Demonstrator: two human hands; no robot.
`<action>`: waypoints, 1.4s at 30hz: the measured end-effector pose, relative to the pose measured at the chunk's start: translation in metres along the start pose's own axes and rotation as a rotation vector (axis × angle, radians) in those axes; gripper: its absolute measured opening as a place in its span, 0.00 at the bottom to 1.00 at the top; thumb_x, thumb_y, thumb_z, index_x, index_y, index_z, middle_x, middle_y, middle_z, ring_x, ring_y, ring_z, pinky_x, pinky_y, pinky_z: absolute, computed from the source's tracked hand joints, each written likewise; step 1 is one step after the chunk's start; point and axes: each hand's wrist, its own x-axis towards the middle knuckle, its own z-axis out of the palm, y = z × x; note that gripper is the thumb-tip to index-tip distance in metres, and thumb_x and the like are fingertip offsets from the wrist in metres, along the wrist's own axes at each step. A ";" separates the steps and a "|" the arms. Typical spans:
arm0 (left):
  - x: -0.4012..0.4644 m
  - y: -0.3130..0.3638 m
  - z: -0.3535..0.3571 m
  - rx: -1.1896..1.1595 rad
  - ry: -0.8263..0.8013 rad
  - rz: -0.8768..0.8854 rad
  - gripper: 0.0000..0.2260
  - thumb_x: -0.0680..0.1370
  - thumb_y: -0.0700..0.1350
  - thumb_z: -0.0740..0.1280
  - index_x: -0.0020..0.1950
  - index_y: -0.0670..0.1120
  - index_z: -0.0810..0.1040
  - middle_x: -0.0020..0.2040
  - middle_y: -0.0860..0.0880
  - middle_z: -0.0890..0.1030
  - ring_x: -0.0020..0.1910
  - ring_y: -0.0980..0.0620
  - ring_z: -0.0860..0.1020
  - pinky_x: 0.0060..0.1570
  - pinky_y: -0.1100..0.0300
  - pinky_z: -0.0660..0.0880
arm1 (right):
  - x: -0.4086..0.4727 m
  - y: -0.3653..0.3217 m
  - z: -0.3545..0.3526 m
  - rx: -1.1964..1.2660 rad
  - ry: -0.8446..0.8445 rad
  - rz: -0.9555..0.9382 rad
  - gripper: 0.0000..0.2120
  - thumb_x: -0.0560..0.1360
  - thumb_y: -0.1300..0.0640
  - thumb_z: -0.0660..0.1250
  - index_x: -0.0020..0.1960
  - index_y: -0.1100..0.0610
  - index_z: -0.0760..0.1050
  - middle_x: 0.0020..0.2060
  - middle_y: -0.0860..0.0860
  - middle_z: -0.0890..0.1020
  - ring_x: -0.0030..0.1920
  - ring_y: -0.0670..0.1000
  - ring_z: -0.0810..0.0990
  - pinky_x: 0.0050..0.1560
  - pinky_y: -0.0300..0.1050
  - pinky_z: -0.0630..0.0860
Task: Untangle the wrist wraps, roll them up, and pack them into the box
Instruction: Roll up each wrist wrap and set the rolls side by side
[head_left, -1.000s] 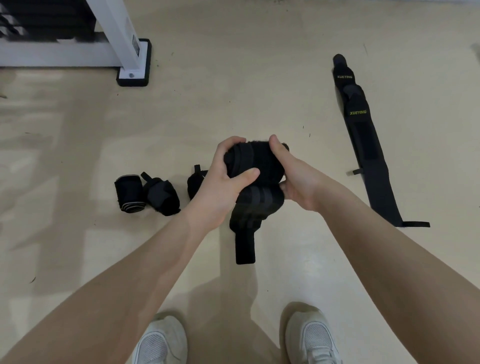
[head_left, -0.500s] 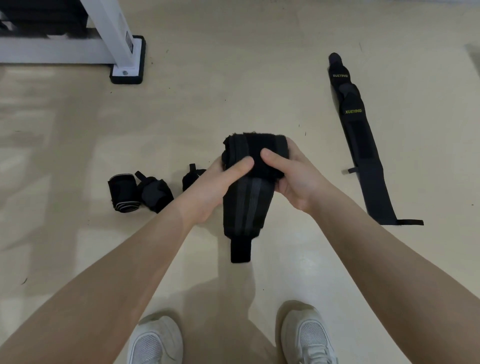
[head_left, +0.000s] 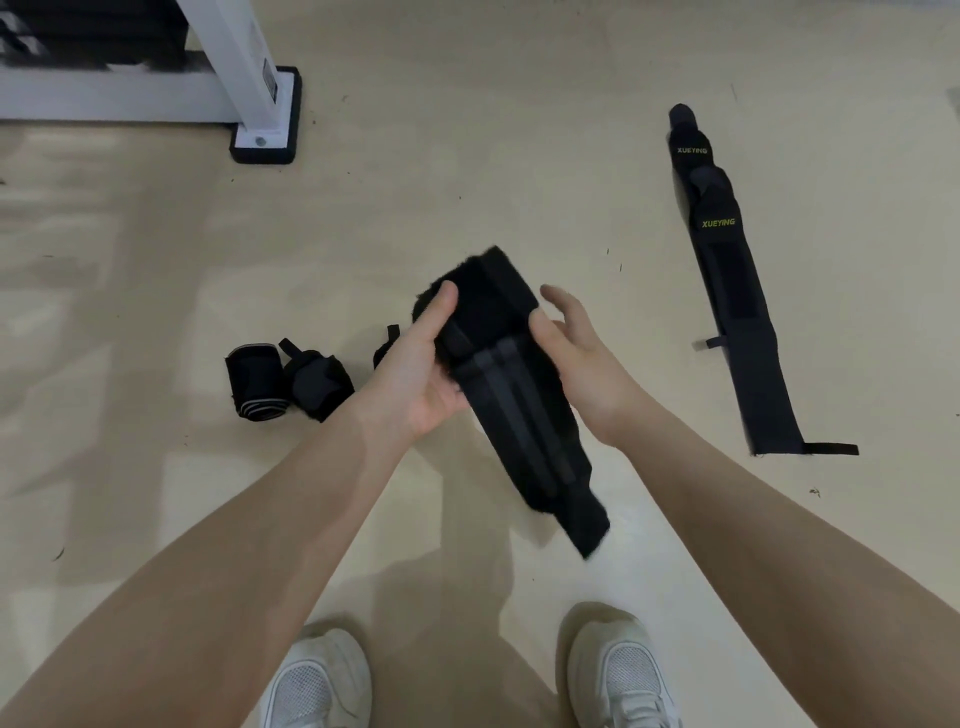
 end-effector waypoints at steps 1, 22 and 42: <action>0.002 0.002 -0.003 -0.041 0.030 0.011 0.21 0.75 0.59 0.65 0.62 0.47 0.77 0.57 0.45 0.82 0.54 0.45 0.82 0.52 0.47 0.78 | -0.002 0.006 0.001 -0.032 0.009 -0.005 0.19 0.79 0.48 0.59 0.69 0.45 0.61 0.59 0.46 0.75 0.54 0.44 0.78 0.54 0.41 0.75; 0.006 -0.004 -0.019 -0.118 0.074 0.103 0.19 0.77 0.52 0.65 0.64 0.43 0.75 0.58 0.43 0.82 0.58 0.44 0.79 0.61 0.44 0.73 | 0.003 0.023 0.013 -0.155 -0.144 0.114 0.07 0.80 0.58 0.59 0.53 0.55 0.75 0.50 0.49 0.82 0.50 0.46 0.80 0.52 0.39 0.76; 0.006 0.019 -0.013 0.030 0.078 0.354 0.24 0.74 0.45 0.70 0.69 0.48 0.67 0.61 0.47 0.78 0.57 0.46 0.80 0.50 0.45 0.79 | 0.006 0.034 0.010 0.087 -0.322 0.373 0.13 0.81 0.51 0.57 0.63 0.52 0.73 0.57 0.50 0.81 0.56 0.50 0.81 0.56 0.47 0.77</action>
